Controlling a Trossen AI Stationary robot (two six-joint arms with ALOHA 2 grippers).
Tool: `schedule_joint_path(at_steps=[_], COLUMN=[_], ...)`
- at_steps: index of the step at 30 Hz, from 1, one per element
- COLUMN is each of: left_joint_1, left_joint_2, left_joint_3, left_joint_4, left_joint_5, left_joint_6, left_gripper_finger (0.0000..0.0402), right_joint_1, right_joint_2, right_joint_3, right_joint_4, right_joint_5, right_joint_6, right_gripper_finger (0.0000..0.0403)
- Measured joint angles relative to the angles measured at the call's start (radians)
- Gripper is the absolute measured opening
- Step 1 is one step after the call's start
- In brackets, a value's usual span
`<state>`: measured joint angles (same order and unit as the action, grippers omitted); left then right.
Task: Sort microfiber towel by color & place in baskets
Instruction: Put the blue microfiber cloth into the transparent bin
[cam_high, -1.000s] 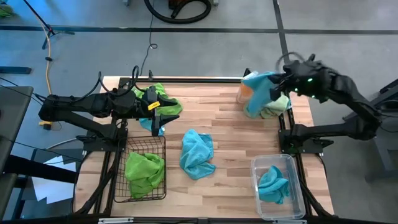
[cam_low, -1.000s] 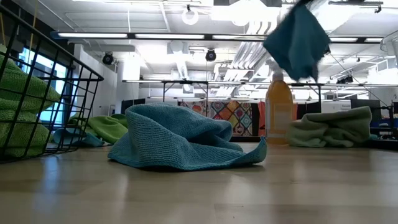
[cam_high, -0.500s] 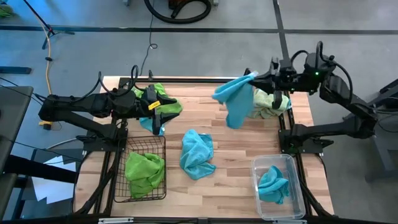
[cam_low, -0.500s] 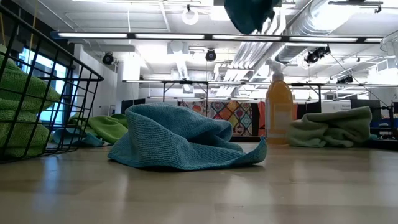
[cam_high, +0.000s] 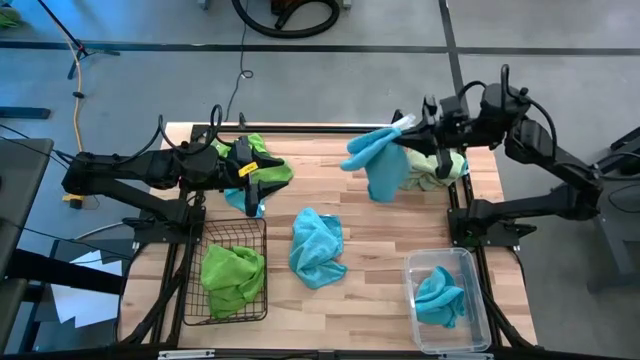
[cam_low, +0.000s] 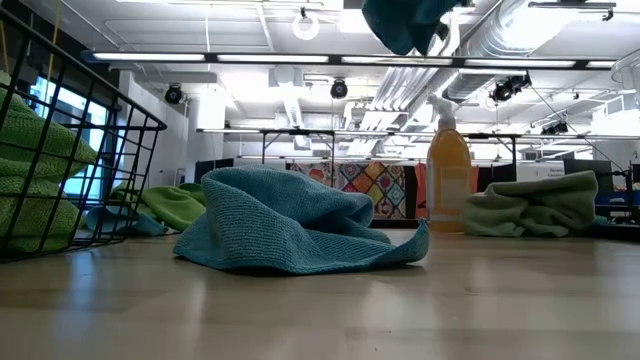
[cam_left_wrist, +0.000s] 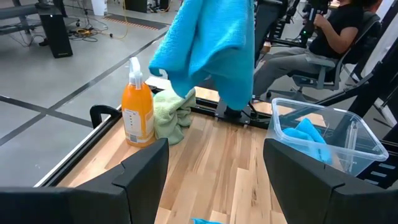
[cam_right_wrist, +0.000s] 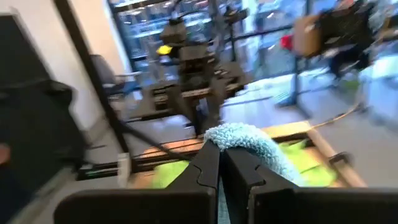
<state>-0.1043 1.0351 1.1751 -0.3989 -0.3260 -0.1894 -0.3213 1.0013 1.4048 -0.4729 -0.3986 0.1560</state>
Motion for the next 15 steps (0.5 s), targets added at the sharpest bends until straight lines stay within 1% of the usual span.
schedule_joint_path(at_steps=[3, 8, 11, 15], left_joint_1=[0.0, 0.0, 0.0, 0.0], left_joint_2=[0.0, 0.0, 0.0, 0.0], left_joint_3=[0.0, 0.0, 0.0, 0.0], left_joint_4=[0.0, 0.0, 0.0, 0.0], left_joint_5=[0.0, 0.0, 0.0, 0.0], left_joint_6=[0.0, -0.019, -0.019, -0.018], left_gripper_finger=[0.025, 0.025, 0.025, 0.025], right_joint_1=[0.051, 0.193, 0.298, 0.446], right_joint_2=[-0.016, -0.051, -0.07, -0.094], right_joint_3=[0.0, 0.0, 0.0, 0.0], right_joint_4=[-0.06, -0.233, -0.315, -0.362], right_joint_5=[-0.021, -0.015, 0.022, 0.086], right_joint_6=[0.082, 0.226, 0.346, 0.52], right_gripper_finger=[0.0, 0.0, 0.0, 0.0])
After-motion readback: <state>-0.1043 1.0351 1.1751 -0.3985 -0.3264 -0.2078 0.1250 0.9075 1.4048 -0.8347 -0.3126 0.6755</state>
